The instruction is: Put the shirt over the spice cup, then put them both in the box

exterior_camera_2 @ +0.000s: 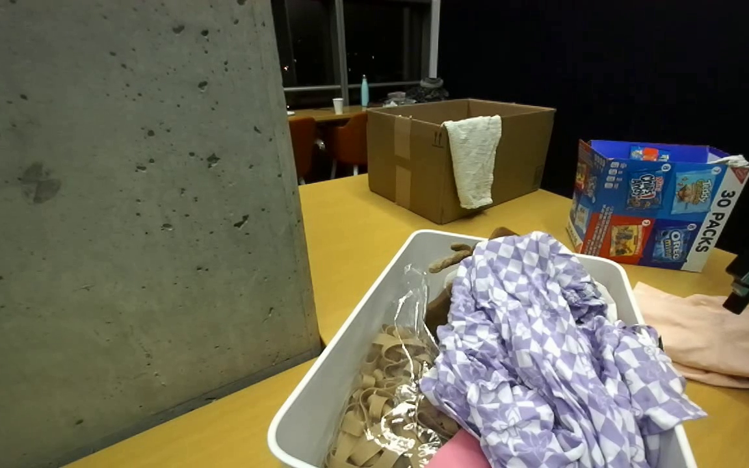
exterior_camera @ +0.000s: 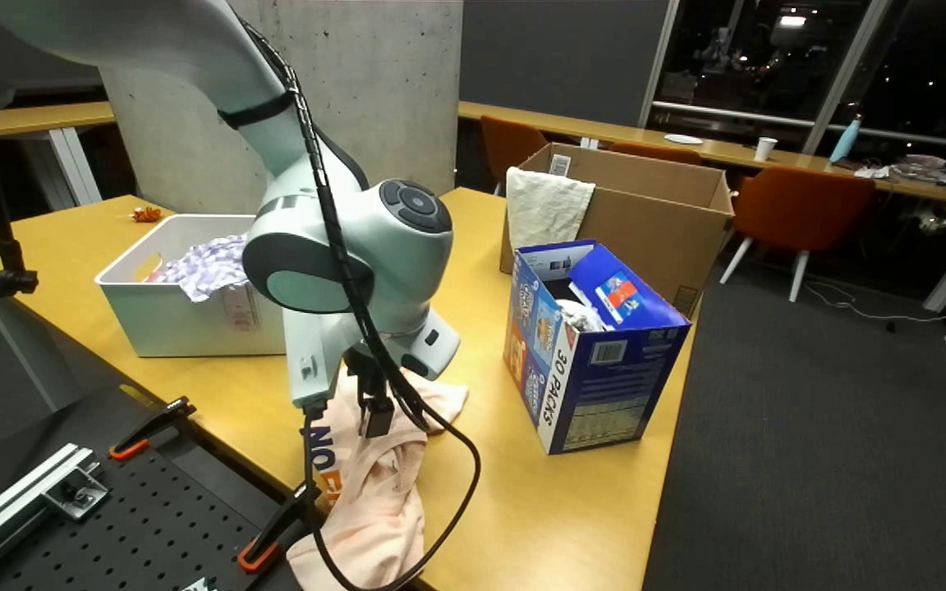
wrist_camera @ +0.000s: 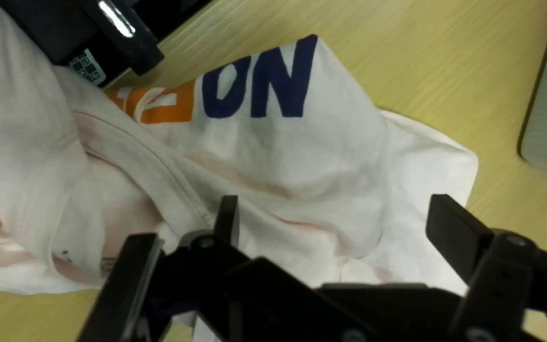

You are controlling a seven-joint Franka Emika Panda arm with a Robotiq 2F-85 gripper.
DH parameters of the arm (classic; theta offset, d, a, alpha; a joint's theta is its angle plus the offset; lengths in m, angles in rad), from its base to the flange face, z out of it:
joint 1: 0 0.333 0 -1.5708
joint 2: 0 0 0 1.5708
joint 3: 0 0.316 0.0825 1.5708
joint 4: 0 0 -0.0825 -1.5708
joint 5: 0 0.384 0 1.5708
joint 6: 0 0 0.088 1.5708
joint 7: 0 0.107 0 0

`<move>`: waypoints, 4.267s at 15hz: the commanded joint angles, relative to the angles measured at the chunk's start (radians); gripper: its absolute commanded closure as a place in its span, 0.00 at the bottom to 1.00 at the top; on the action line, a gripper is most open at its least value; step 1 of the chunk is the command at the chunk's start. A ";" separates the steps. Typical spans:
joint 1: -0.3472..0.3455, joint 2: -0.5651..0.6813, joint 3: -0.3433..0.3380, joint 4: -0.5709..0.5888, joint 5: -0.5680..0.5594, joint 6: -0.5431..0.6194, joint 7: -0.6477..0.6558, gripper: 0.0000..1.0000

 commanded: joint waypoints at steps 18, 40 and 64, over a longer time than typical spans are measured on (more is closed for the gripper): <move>0.007 0.108 0.072 0.066 -0.063 -0.011 0.191 0.00; 0.013 -0.021 0.043 0.012 -0.278 -0.036 0.332 1.00; 0.003 0.184 0.049 0.258 -0.354 -0.124 0.338 0.00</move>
